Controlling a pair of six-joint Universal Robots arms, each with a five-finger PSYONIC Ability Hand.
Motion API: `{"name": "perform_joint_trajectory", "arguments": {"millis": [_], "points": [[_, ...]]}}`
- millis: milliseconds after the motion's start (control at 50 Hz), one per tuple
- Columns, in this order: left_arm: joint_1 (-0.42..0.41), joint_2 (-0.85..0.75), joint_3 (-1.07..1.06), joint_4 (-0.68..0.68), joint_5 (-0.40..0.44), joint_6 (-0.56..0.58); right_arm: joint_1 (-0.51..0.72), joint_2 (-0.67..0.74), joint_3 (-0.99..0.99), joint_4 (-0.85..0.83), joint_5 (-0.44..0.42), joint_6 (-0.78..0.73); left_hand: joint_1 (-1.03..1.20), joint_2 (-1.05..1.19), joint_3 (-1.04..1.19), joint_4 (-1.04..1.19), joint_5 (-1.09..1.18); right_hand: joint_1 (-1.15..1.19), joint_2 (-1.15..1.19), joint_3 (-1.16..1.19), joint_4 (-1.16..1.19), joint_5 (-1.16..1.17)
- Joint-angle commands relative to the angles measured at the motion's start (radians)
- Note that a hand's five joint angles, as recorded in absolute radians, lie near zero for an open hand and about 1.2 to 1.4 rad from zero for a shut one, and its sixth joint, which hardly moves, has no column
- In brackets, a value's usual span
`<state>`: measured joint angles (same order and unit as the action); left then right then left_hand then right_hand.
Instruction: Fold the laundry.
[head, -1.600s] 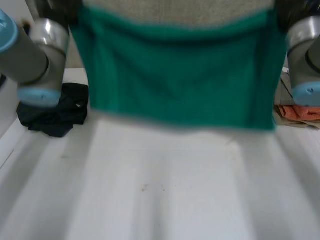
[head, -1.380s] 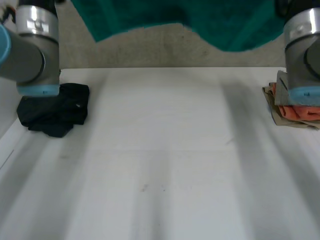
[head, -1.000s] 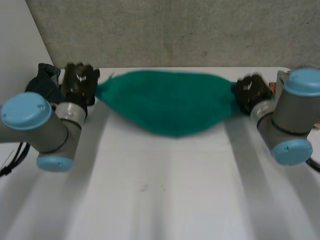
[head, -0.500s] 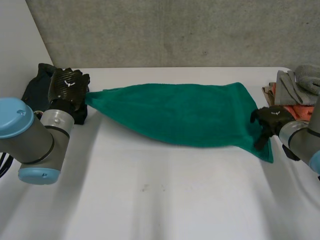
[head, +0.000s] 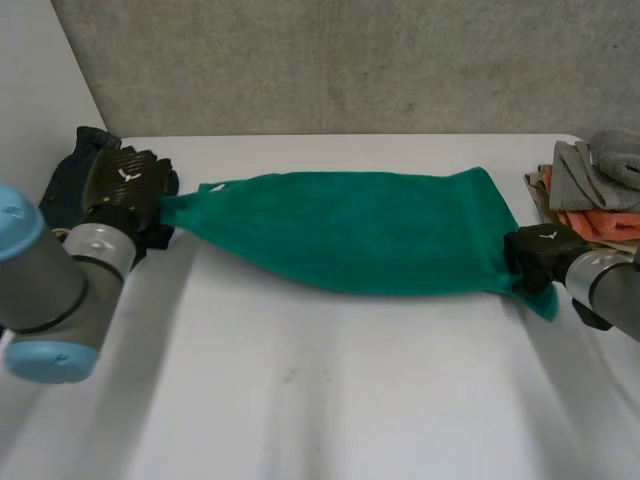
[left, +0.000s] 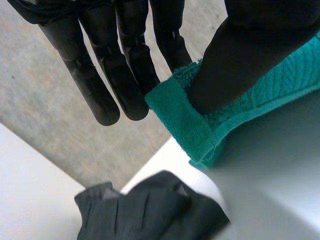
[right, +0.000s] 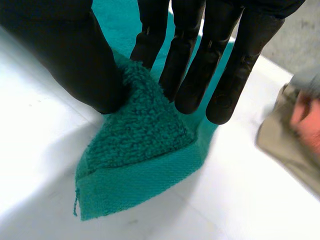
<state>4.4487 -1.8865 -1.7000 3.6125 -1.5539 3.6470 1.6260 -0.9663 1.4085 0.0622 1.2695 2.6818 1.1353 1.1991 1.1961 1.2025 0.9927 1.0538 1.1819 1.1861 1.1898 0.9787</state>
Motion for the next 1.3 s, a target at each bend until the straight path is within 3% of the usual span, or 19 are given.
{"name": "perform_joint_trajectory", "arguments": {"millis": [20,100,160,220,300,400,520,680,900,940,960,980,1000,1120,1200,1300], "points": [[0.052,0.283,-0.153,-0.379,0.023,0.018,-0.066,-0.192,0.141,0.31,0.02,-0.475,0.261,0.197,0.2,0.194,0.229,0.342,0.214,0.21,0.207,0.243],[0.089,0.366,-0.236,-0.581,0.057,0.116,-0.104,-0.267,0.216,0.447,0.076,-0.658,0.261,0.197,0.2,0.194,0.229,0.342,0.214,0.21,0.207,0.243],[0.119,0.394,-0.317,-0.707,0.083,0.246,-0.113,-0.301,0.26,0.479,0.096,-0.721,0.261,0.197,0.2,0.194,0.229,0.342,0.214,0.21,0.207,0.243],[0.118,0.391,-0.355,-0.747,0.092,0.317,-0.113,-0.305,0.273,0.478,0.097,-0.723,0.261,0.197,0.2,0.194,0.229,0.342,0.214,0.21,0.207,0.243],[0.121,0.363,-0.362,-0.706,0.094,0.349,-0.113,-0.304,0.273,0.469,0.093,-0.72,0.261,0.197,0.2,0.194,0.229,0.342,0.214,0.21,0.207,0.243],[0.071,0.173,-0.267,-0.54,0.086,0.314,-0.095,-0.232,0.218,0.337,0.091,-0.677,0.261,0.197,0.2,0.194,0.229,0.342,0.214,0.21,0.207,0.243],[0.011,-0.018,-0.064,-0.397,0.046,0.167,-0.002,-0.089,0.075,0.179,0.114,-0.568,0.261,0.197,0.2,0.194,0.229,0.342,0.214,0.21,0.207,0.243],[-0.028,-0.209,0.15,-0.266,-0.092,0.11,0.055,0.069,-0.13,0.052,0.198,-0.513,0.261,0.197,0.2,0.194,0.229,0.342,0.214,0.21,0.207,0.243],[-0.065,-0.39,0.332,-0.21,-0.133,0.107,0.101,0.221,-0.305,-0.152,0.261,-0.513,0.261,0.197,0.2,0.194,0.229,0.342,0.214,0.21,0.207,0.243],[-0.072,-0.41,0.355,-0.209,-0.13,0.116,0.117,0.236,-0.315,-0.176,0.293,-0.514,-0.787,-0.851,-0.848,-0.854,-0.819,-0.486,-0.614,-0.618,-0.622,-0.586],[-0.077,-0.413,0.359,-0.207,-0.129,0.116,0.127,0.239,-0.315,-0.188,0.313,-0.516,-0.961,-1.025,-1.022,-1.028,-0.993,-0.865,-0.993,-0.997,-1.001,-0.965],[-0.083,-0.414,0.364,-0.207,-0.127,0.117,0.143,0.242,-0.315,-0.205,0.352,-0.514,-0.821,-0.885,-0.882,-0.889,-0.853,-0.879,-1.007,-1.012,-1.015,-0.979],[-0.095,-0.414,0.367,-0.207,-0.127,0.117,0.147,0.241,-0.315,-0.211,0.37,-0.511,-0.944,-1.008,-1.005,-1.011,-0.976,-0.879,-1.007,-1.012,-1.015,-0.979],[-0.111,-0.395,0.356,-0.204,-0.129,0.116,0.172,0.177,-0.261,-0.226,0.387,-0.47,-0.961,-1.025,-1.022,-1.028,-0.993,-0.879,-1.007,-1.012,-1.015,-0.979],[-0.103,-0.347,0.323,-0.209,-0.127,0.113,0.161,0.095,-0.204,-0.228,0.337,-0.404,-0.961,-1.025,-1.022,-1.028,-0.993,-0.879,-1.007,-1.012,-1.015,-0.979],[-0.103,-0.283,0.243,-0.213,-0.112,0.108,0.153,0.023,-0.154,-0.173,0.202,-0.35,-0.961,-1.025,-1.022,-1.028,-0.993,-0.879,-1.007,-1.012,-1.015,-0.979]]}}
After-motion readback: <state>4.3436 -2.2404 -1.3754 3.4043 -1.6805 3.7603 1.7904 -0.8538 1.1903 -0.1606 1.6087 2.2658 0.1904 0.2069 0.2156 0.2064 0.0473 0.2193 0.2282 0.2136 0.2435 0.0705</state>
